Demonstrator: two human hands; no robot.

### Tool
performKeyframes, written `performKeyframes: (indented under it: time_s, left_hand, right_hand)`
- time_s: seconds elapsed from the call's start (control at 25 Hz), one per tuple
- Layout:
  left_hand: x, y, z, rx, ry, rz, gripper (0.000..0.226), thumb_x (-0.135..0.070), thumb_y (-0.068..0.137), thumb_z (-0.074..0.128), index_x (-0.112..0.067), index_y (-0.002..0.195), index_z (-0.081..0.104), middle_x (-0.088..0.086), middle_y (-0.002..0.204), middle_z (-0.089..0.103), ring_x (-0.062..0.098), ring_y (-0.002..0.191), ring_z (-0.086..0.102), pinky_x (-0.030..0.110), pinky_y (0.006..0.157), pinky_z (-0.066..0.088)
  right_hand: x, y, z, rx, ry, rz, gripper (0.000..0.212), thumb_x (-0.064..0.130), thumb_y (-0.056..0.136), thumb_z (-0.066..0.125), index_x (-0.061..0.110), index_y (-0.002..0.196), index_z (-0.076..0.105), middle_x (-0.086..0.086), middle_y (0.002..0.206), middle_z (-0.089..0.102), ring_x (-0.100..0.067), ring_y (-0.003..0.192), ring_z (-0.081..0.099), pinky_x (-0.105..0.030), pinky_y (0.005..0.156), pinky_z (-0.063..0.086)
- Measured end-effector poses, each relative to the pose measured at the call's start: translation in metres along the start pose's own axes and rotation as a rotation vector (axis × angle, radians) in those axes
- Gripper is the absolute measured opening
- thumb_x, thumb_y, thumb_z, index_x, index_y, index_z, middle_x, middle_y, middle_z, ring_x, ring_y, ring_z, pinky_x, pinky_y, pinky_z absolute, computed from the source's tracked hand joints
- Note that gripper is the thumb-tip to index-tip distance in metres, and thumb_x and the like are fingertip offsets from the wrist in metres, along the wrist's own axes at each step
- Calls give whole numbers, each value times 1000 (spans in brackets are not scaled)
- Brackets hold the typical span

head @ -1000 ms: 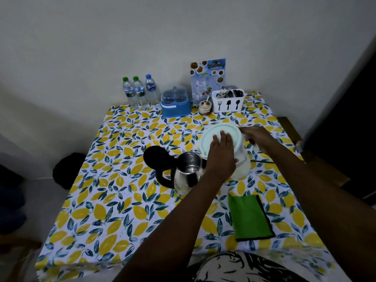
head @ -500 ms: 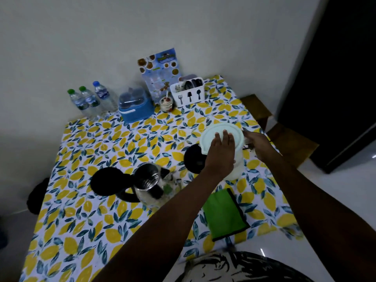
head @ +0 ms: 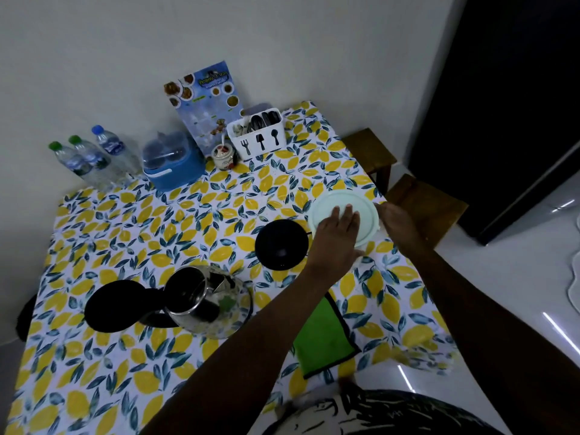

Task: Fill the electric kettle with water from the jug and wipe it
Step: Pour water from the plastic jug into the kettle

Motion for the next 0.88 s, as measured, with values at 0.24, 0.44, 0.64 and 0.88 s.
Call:
performKeyframes:
  time_s: [0.24, 0.44, 0.64, 0.88]
  left_hand:
    - [37, -43, -10, -180, -205, -80, 68, -43, 82, 67, -5, 135, 49, 14, 146, 47, 36, 139, 37, 50, 113, 30]
    - [84, -115, -26, -255, -318, -216, 50, -26, 93, 59, -6, 137, 48, 14, 146, 47, 32, 139, 37, 46, 115, 34]
    - [150, -208, -36, -326, -268, -406, 42, -26, 96, 52, -13, 136, 50, 8, 142, 52, 28, 136, 41, 46, 112, 37]
    - [210, -311, -61, -651, -111, -594, 30, -17, 95, 53, -8, 123, 59, 12, 140, 52, 32, 139, 36, 46, 117, 30]
  right_hand:
    - [31, -54, 14, -302, -351, -527, 41, 27, 93, 47, 2, 124, 59, -17, 127, 60, -25, 121, 51, -31, 104, 36]
    - [51, -111, 96, -123, -516, -790, 60, 30, 88, 57, 3, 139, 45, -13, 145, 46, -27, 140, 34, -44, 113, 29]
    - [48, -147, 202, 232, -559, -714, 96, 46, 79, 72, 14, 152, 17, 3, 157, 15, -14, 147, 10, -42, 117, 21]
    - [44, -172, 290, 415, -599, -610, 113, 49, 73, 74, 14, 153, 2, 2, 161, -2, -15, 148, 0, -41, 119, 17]
Point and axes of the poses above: each hand's wrist, its own y-axis towards the middle knuckle, its own z-axis out of the palm, x = y × z, the point moved 3 cm from there along y, towards the middle knuckle
